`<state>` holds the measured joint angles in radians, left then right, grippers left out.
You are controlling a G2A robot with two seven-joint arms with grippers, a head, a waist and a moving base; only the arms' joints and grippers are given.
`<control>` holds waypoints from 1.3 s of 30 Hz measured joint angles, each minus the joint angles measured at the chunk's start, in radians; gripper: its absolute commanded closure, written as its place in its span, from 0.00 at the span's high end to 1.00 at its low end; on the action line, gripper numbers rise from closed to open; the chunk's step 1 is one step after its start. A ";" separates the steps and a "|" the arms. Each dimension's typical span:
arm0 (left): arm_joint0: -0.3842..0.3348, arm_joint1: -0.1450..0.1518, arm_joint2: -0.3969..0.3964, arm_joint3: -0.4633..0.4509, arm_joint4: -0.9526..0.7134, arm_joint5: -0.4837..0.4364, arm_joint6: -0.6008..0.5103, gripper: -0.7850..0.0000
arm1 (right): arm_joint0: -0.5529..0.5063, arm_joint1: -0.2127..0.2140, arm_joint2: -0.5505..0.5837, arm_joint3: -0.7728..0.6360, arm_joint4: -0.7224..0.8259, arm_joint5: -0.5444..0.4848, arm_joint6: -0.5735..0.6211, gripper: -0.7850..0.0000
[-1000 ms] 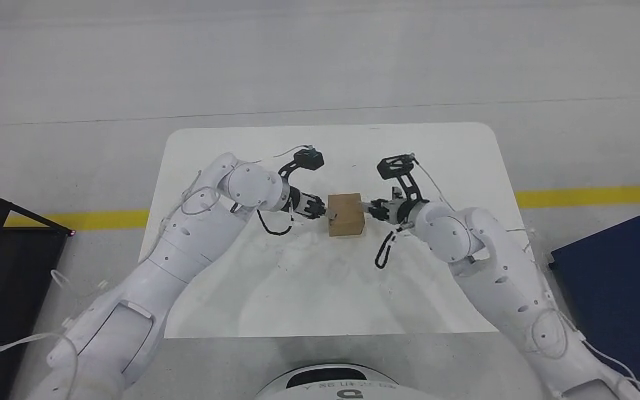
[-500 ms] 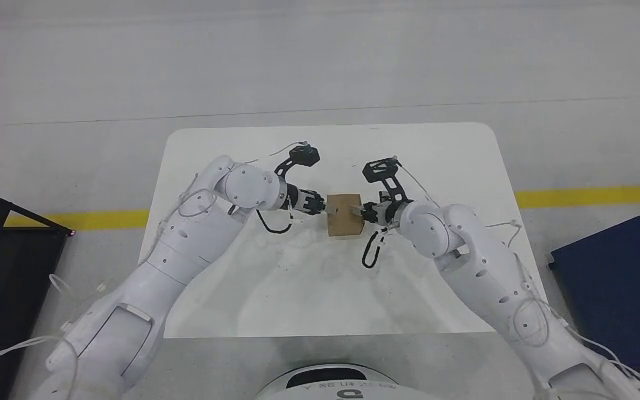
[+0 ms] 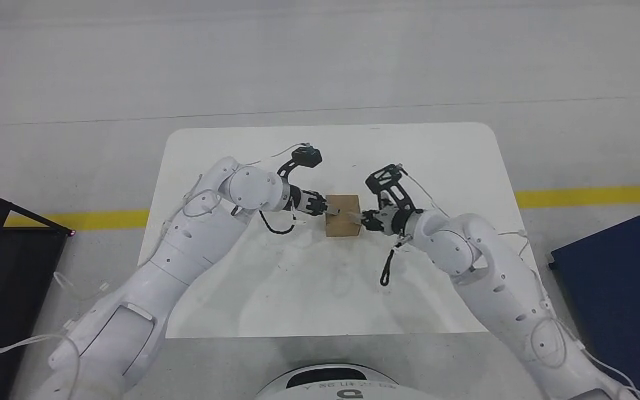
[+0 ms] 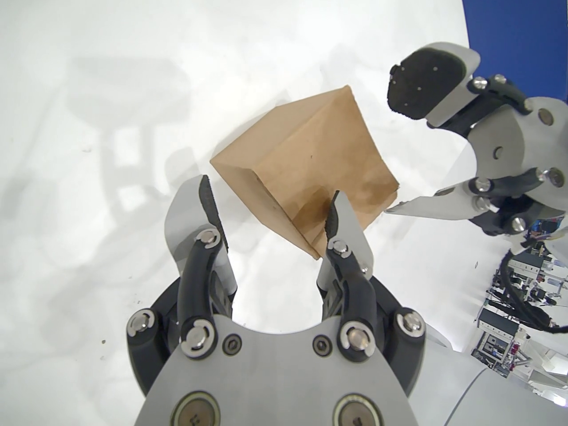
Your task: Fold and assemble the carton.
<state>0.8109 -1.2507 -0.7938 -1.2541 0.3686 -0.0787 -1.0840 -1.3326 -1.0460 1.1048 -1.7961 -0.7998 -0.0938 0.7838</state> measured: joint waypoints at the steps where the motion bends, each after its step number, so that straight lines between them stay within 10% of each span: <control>1: 0.000 0.000 0.001 0.000 0.001 -0.001 0.000 0.65 | -0.002 0.001 -0.002 0.000 -0.016 -0.011 0.003 0.76; 25: 0.008 -0.004 0.008 0.008 0.002 -0.005 -0.006 0.63 | 0.022 -0.016 -0.100 0.008 -0.179 -0.040 0.022 0.68; 39: 0.009 -0.005 0.007 0.009 0.003 -0.009 -0.006 0.59 | 0.025 -0.019 -0.083 0.029 -0.180 -0.041 0.030 0.38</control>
<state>0.8196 -1.2556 -0.7868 -1.2446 0.3717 -0.0877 -1.0899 -1.3079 -1.0651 1.0221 -1.7667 -0.9798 -0.1347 0.8138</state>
